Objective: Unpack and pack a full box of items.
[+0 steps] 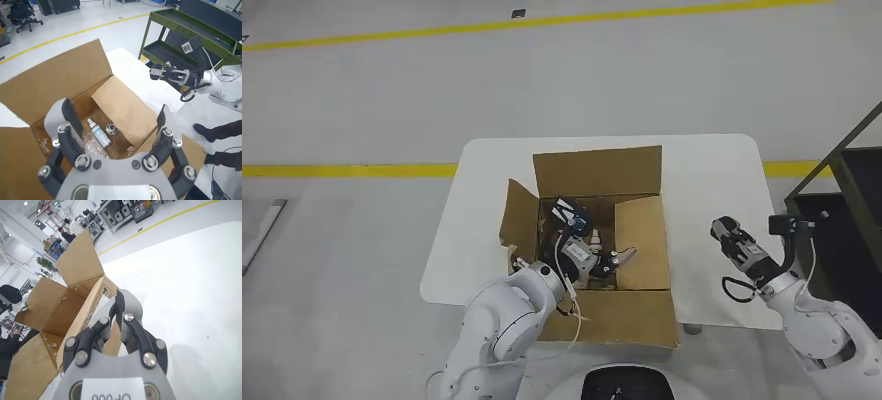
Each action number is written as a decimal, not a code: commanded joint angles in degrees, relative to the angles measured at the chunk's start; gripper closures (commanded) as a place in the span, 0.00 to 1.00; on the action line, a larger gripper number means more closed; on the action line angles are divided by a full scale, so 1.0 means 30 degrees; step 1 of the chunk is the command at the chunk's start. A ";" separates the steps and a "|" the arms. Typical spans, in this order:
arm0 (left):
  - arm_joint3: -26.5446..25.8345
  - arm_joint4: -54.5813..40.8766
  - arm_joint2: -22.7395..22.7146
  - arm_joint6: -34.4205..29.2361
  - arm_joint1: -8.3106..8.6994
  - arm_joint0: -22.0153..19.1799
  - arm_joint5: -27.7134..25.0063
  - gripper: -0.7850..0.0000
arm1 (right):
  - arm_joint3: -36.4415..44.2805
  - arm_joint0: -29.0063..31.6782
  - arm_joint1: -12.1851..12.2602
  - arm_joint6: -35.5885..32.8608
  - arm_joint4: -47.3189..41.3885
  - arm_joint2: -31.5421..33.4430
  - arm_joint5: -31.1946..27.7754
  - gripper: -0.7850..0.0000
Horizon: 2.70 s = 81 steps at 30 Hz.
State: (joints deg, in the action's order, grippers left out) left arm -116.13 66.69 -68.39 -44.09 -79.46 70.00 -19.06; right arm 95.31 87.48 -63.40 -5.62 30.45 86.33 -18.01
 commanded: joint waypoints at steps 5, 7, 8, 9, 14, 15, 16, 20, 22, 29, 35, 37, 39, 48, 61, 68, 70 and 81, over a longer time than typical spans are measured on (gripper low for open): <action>0.0283 -0.0782 -0.0023 0.0314 -0.0032 0.0366 0.0589 0.00 | 0.1532 0.0984 0.0101 -0.0382 0.1404 0.0580 0.0005 1.00; 0.0747 -0.2316 -0.0086 0.0387 -0.0089 0.0769 0.1734 0.00 | 0.1607 0.1115 0.0104 -0.0457 0.1606 0.0641 0.0036 1.00; 0.0922 -0.2673 -0.0082 0.0273 -0.0106 0.0732 0.2169 0.00 | 0.1555 0.1122 0.0100 -0.0466 0.1657 0.0647 0.0023 1.00; 0.1150 -0.3178 -0.0009 0.0203 -0.0139 0.0669 0.2602 0.00 | 0.1475 0.1103 0.0097 -0.0513 0.1721 0.0639 0.0019 1.00; 0.3276 -0.5166 0.0684 -0.1351 -0.0353 -0.0428 0.5193 0.00 | 0.1203 0.0988 0.0067 -0.0573 0.1941 0.0545 -0.0054 1.00; 0.3807 -0.5798 0.0729 -0.1460 -0.0415 -0.0635 0.5842 0.00 | 0.1166 0.0974 0.0061 -0.0607 0.1955 0.0529 -0.0068 1.00; 0.4276 -0.6014 0.0855 -0.1737 -0.0447 -0.0888 0.6209 0.00 | 0.1173 0.0958 0.0055 -0.0635 0.1960 0.0516 -0.0071 1.00; 0.5872 -0.7636 0.1025 -0.1985 -0.0605 -0.1536 0.7714 0.00 | 0.1268 0.0960 0.0037 -0.0772 0.2128 0.0471 -0.0032 1.00; 0.6531 -0.9373 0.1029 -0.2315 -0.0724 -0.1743 0.8624 0.00 | 0.1261 0.0986 0.0021 -0.0817 0.2230 0.0383 0.0001 1.00; 0.8084 -0.9579 0.1422 -0.2147 -0.0782 -0.2747 0.9152 0.00 | 0.1113 0.0877 -0.0058 -0.1017 0.2560 -0.0147 0.0015 1.00; 0.9030 -1.0228 0.1675 -0.2036 -0.0829 -0.3040 0.9606 0.00 | 0.0859 0.0633 -0.0136 -0.1370 0.2563 -0.0653 0.0080 1.00; 0.9217 -1.0381 0.1742 -0.2119 -0.0813 -0.3032 0.9460 0.00 | 0.0764 0.0536 -0.0159 -0.1449 0.2630 -0.0813 0.0048 1.00; 0.9429 -1.0770 0.1753 -0.2186 -0.0813 -0.3006 0.9499 0.00 | 0.0623 0.0433 -0.0181 -0.1494 0.2667 -0.0941 0.0053 1.00; 1.0207 -1.2456 0.2194 -0.2118 -0.0933 -0.3505 0.9491 0.00 | 0.0292 -0.0042 -0.0282 -0.2362 0.2514 -0.1826 -0.0444 1.00; 1.0235 -1.4795 0.2205 -0.2319 -0.0965 -0.3915 0.9997 0.00 | -0.0206 -0.0686 -0.0397 -0.3104 0.2470 -0.2738 -0.0841 1.00; 0.9943 -1.5320 0.2398 -0.2696 -0.0895 -0.3891 0.9921 0.00 | -0.0327 -0.0800 -0.0412 -0.3214 0.2447 -0.2816 -0.0933 1.00; 0.9731 -1.5319 0.2524 -0.2875 -0.0870 -0.3975 0.9659 0.00 | -0.0339 -0.0833 -0.0421 -0.3190 0.2445 -0.2838 -0.0898 1.00; 0.8769 -1.6535 0.2673 -0.2883 -0.0814 -0.4168 0.9585 0.00 | 0.0062 -0.0602 -0.0408 -0.2684 0.2181 -0.2284 -0.0468 0.67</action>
State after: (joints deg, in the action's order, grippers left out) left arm -89.38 17.61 -60.40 -52.76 -81.90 57.60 9.89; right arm 95.34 85.51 -64.65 -14.05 37.46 78.92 -19.76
